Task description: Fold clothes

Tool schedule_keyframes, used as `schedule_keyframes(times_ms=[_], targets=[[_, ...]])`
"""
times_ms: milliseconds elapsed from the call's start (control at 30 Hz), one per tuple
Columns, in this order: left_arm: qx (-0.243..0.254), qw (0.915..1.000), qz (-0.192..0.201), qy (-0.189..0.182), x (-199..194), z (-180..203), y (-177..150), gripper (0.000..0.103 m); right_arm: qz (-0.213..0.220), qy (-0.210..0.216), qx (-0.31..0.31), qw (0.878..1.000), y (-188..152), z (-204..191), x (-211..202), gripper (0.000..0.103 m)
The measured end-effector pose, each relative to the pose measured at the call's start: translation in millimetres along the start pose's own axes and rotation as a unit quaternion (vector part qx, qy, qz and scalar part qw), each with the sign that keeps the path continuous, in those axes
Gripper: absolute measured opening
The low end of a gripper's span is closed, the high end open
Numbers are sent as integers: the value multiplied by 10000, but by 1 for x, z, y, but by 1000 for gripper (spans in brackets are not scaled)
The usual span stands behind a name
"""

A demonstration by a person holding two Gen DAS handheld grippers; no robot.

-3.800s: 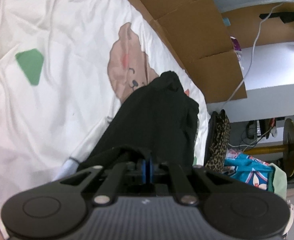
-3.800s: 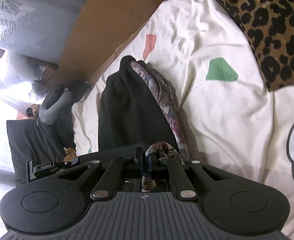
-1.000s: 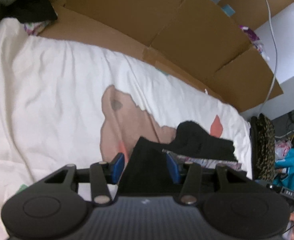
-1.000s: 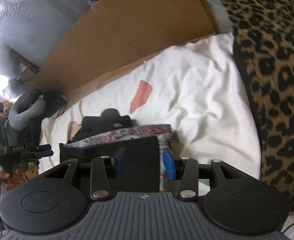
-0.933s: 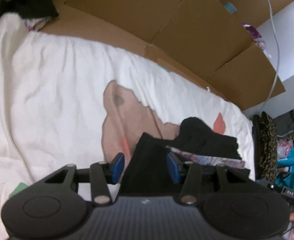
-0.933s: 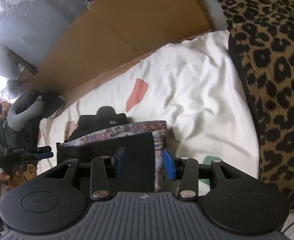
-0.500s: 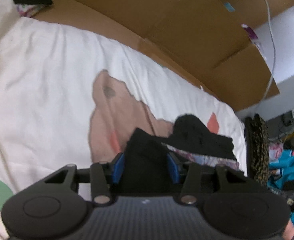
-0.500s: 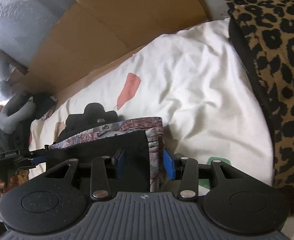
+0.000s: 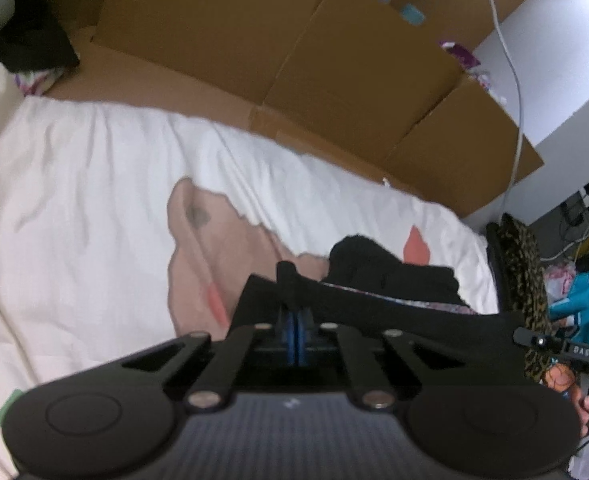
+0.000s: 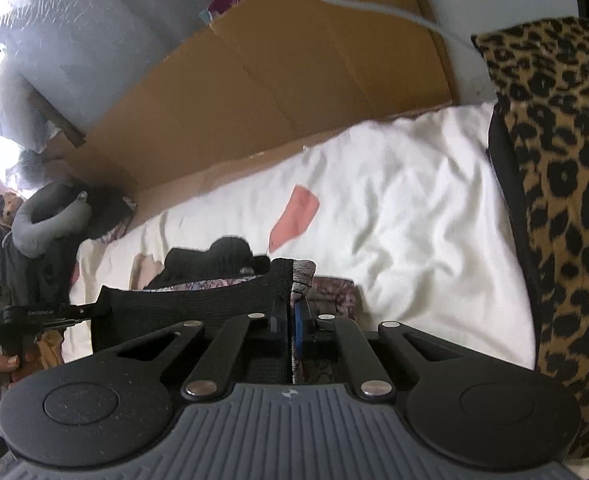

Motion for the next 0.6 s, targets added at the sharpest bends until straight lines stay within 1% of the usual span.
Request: schedule_keyframes(times_ms=[167,233,300,367,433,467,500,533,567,600], targets=[[-2,9994,-102,317,17,-6,1,2,-22,-218,220,9995,2,12,19,2],[-66,9990,-167,412,24,-9,-3,2,-65,-301,203,9993,-2,14,30,2],[-12,9983,-231,529,30,-9,-6,3,-112,-340,193,9992,-5,15,39,2],[64,9974,-268,659,35,-8,-9,5,-145,-416,125,9989,-7,15,45,4],[144,9963,-291,791,39,-7,-11,11,-170,-505,-2,9986,-9,14,51,6],[181,9959,-288,842,41,-6,-12,11,-178,-544,-78,9983,-10,13,53,9],[207,9956,-276,876,42,-5,-12,13,-200,-628,-170,9977,-11,12,57,21],[225,9954,-280,893,44,-5,-13,17,-217,-708,-245,9970,-12,11,60,38],[242,9952,-297,902,46,-5,-14,17,-225,-786,-290,9962,-12,11,62,46],[264,9950,-305,913,47,-5,-14,17,-227,-786,-310,9962,-13,11,64,47]])
Point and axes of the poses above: each gripper's, at about its wrist camera, not at the fingertips, and x roughly the way its jaws point, z to its right, y to its top, the point moved 5 cm from there along x, roughly the way its jaws point, and after that the axes turned 4 degrees about x, right-handed, at the moved point
